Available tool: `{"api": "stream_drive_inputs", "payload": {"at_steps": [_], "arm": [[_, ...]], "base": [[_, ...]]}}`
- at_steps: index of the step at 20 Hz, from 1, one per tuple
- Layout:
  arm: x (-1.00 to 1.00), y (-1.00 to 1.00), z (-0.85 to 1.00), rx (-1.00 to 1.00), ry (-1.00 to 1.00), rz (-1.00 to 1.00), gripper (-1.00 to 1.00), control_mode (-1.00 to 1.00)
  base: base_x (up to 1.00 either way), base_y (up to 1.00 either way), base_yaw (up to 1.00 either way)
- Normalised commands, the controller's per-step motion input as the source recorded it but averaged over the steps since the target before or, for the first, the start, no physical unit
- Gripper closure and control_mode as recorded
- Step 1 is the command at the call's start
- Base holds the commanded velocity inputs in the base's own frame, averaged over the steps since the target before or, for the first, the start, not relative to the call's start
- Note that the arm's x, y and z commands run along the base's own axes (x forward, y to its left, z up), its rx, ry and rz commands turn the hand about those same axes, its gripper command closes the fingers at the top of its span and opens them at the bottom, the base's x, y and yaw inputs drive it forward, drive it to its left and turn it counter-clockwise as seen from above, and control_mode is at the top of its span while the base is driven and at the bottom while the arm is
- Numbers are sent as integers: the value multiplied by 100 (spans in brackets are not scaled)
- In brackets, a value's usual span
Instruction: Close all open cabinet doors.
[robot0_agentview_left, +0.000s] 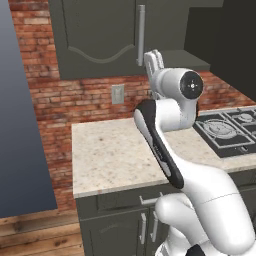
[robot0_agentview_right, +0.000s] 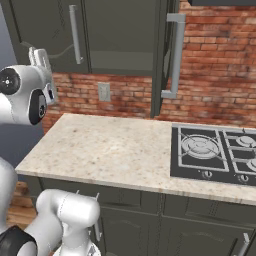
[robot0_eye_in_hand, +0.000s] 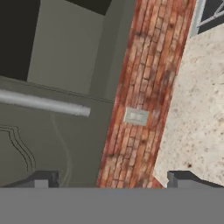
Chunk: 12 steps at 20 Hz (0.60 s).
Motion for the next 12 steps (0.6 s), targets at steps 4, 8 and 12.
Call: {"api": "stream_drive_inputs", "payload": {"at_steps": [4, 8, 12], "arm": [[-35, -53, 0, 13, -1, -20, -100, -100], [-36, -55, 1, 16, -3, -18, -100, -100], [-37, -54, 6, 17, -1, -18, -100, -100]], "base": [[0, 0, 0], [0, 0, 0], [0, 0, 0]]}}
